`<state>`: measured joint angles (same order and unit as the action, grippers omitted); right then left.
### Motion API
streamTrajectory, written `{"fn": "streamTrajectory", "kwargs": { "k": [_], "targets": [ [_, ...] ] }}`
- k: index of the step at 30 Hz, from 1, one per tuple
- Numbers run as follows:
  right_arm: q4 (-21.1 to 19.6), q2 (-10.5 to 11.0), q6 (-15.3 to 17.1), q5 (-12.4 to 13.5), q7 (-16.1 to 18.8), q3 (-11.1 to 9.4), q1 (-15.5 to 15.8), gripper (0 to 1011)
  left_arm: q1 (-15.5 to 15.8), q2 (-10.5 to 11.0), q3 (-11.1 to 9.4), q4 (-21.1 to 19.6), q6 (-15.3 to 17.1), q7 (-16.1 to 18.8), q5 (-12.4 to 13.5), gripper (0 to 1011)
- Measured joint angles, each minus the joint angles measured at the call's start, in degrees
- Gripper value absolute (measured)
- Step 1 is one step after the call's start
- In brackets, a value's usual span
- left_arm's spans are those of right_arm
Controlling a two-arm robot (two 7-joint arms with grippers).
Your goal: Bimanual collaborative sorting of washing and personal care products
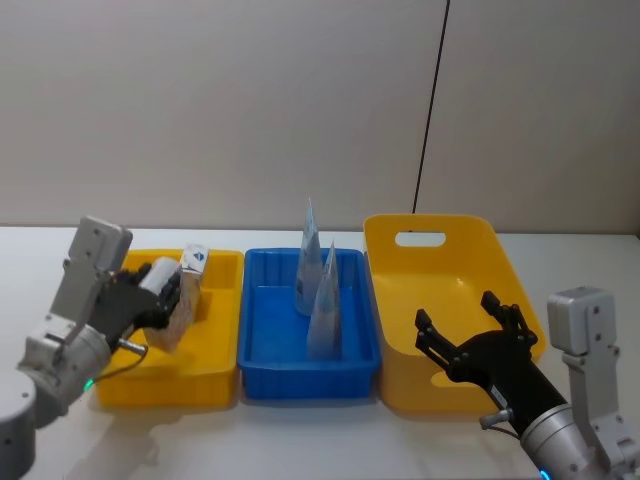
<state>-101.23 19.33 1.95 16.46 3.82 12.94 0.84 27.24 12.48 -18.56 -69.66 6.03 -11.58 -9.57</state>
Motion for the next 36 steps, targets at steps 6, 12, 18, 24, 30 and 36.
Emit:
{"fn": "streamTrajectory", "kwargs": {
  "k": [6,12,18,24,30,36],
  "targets": [
    [0.0,0.0,0.0,0.0,0.0,0.0,0.0,1002,0.9,2.4,-0.3,-3.3,-1.5,-3.3,0.8,390],
    [0.0,0.0,0.0,0.0,0.0,0.0,0.0,1002,2.1,5.0,-0.6,-6.3,-2.8,-7.2,1.0,390],
    [0.0,0.0,0.0,0.0,0.0,0.0,0.0,1002,3.6,7.6,-1.2,-8.9,-3.6,-12.0,0.7,390],
    [0.0,0.0,0.0,0.0,0.0,0.0,0.0,1002,5.2,10.2,-1.9,-11.0,-4.2,-17.1,-0.4,390],
    [0.0,0.0,0.0,0.0,0.0,0.0,0.0,1002,6.8,12.5,-2.6,-12.4,-5.0,-22.5,-1.9,390],
    [0.0,0.0,0.0,0.0,0.0,0.0,0.0,1002,8.3,14.3,-3.1,-13.1,-5.9,-27.5,-3.8,390]
  ]
}}
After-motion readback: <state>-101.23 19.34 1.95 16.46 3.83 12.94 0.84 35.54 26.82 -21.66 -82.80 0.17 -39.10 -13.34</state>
